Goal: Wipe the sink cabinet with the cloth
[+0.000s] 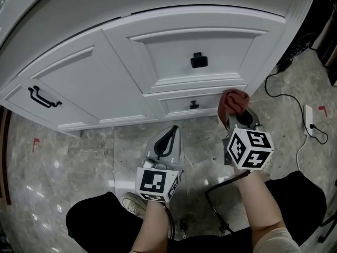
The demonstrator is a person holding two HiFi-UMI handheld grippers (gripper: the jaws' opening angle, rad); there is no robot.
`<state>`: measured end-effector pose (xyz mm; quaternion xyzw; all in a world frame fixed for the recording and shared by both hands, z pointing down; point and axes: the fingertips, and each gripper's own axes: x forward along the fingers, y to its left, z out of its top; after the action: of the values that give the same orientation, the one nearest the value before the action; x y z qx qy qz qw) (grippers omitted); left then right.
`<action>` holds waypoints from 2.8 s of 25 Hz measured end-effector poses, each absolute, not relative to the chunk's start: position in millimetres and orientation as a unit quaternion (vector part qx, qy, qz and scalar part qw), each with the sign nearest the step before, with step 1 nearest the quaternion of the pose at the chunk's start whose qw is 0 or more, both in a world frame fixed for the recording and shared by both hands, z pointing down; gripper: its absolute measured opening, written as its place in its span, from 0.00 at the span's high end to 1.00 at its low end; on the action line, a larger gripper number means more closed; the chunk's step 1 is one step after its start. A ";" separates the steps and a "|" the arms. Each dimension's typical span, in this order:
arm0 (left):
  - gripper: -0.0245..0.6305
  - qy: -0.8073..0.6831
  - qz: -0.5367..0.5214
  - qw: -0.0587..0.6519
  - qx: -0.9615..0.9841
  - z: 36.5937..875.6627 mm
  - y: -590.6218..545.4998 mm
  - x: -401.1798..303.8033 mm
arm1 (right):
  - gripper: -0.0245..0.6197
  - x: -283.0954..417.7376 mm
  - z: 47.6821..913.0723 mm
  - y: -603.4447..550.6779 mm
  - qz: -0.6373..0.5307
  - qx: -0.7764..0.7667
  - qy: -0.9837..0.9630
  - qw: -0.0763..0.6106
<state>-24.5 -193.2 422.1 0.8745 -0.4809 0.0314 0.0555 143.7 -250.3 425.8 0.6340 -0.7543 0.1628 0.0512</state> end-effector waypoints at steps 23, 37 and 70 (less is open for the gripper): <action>0.96 -0.546 0.022 0.082 0.834 443.2 -193.4 -121.7 | 0.84 -71.0 485.7 -265.6 0.190 0.484 -0.849 0.094; 0.96 -0.525 0.024 0.077 0.847 440.3 -196.5 -95.6 | 0.84 -18.3 495.4 -273.4 0.232 0.538 -0.806 0.081; 0.96 -0.485 0.035 0.067 0.871 439.9 -196.9 -42.3 | 0.84 74.4 497.1 -266.4 0.247 0.593 -0.764 0.068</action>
<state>-42.3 -196.9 439.9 0.8713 -0.4849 0.0345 0.0667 74.4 -266.4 497.1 0.5926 -0.7638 0.2467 0.0676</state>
